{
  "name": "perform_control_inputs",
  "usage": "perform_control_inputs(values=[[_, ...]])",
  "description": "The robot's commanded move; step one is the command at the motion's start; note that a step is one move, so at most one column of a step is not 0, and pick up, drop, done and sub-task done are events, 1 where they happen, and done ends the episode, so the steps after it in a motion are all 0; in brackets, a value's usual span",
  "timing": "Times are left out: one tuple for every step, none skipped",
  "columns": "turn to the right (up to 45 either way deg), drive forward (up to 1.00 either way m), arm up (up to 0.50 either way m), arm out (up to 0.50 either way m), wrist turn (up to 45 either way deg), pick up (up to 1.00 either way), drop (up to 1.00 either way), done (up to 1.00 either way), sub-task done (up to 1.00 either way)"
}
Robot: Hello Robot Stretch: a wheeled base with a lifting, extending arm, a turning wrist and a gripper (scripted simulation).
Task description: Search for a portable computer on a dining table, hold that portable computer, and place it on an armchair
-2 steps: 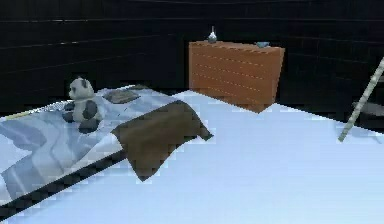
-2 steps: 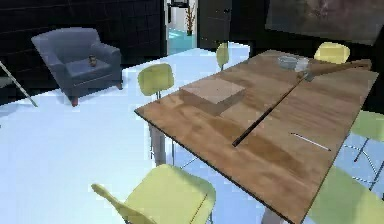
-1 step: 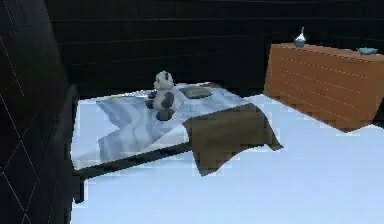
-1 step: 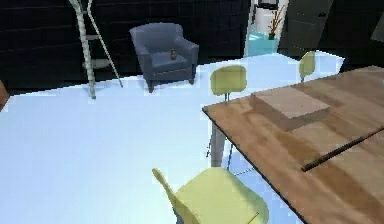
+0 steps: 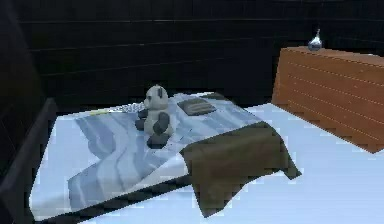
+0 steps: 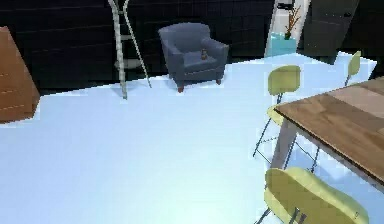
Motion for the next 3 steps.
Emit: perform_control_inputs(values=[[45.0, 0.00, 0.00, 0.00, 0.0, 0.00, 0.00, 0.00, 0.00], [15.0, 0.00, 0.00, 0.00, 0.0, 0.00, 0.00, 0.00, 0.00], [0.0, 0.40, 0.00, 0.00, 0.0, 0.00, 0.00, 0.00, 0.00]])
